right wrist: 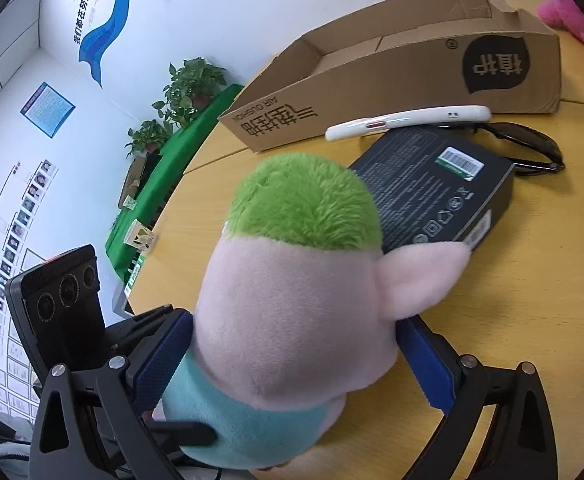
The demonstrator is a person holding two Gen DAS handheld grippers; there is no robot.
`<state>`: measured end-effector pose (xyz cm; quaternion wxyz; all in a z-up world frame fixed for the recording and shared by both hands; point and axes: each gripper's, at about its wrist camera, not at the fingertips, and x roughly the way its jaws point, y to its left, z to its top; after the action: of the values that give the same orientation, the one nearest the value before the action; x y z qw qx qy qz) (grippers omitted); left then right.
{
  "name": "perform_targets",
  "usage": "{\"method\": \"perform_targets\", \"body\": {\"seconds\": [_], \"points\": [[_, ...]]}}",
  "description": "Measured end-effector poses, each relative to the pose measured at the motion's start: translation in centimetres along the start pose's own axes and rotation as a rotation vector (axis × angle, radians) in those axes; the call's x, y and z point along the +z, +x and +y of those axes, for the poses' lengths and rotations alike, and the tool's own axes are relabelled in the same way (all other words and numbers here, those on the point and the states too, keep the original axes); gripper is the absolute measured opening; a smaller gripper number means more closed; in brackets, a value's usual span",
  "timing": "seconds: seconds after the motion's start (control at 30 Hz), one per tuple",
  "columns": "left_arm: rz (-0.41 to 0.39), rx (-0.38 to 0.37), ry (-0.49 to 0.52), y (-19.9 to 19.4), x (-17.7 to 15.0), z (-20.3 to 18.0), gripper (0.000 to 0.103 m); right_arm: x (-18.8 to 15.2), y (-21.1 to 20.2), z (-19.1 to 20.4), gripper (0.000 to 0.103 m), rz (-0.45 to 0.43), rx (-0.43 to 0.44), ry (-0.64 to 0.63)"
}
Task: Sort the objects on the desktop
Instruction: 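Grasp the green-haired pink-and-teal plush with both tools, then carry the plush with both tools and lower it into the cardboard box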
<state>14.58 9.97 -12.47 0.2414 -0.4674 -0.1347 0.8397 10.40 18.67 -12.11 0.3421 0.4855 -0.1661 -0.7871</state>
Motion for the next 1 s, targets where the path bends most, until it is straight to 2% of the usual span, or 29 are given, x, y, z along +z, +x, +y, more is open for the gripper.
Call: {"method": "perform_targets", "body": {"seconds": [0.1, 0.17, 0.27, 0.43, 0.6, 1.0], "points": [[0.036, -0.015, 0.013, 0.3, -0.3, -0.1, 0.095, -0.2, 0.5, 0.7, 0.100, -0.003, -0.015, -0.027], [0.034, 0.010, 0.018, 0.0, -0.4, -0.2, 0.094, -0.3, 0.6, 0.9, 0.098, -0.006, -0.023, -0.036], [0.026, 0.015, 0.028, -0.3, -0.2, -0.6, 0.087, -0.3, 0.4, 1.1, 0.093, -0.022, -0.031, -0.047], [-0.004, 0.045, 0.056, -1.5, 0.4, -1.3, 0.083, 0.2, -0.5, 1.7, 0.089, -0.047, 0.001, -0.065], [-0.108, 0.059, 0.120, -4.4, 3.4, -2.7, 0.082, 2.9, -3.5, 4.3, 0.088, -0.137, -0.002, -0.148], [-0.416, 0.115, 0.308, -12.0, 15.3, -5.9, 0.082, 15.0, -12.6, 13.5, 0.088, -0.351, -0.094, -0.461]]}}
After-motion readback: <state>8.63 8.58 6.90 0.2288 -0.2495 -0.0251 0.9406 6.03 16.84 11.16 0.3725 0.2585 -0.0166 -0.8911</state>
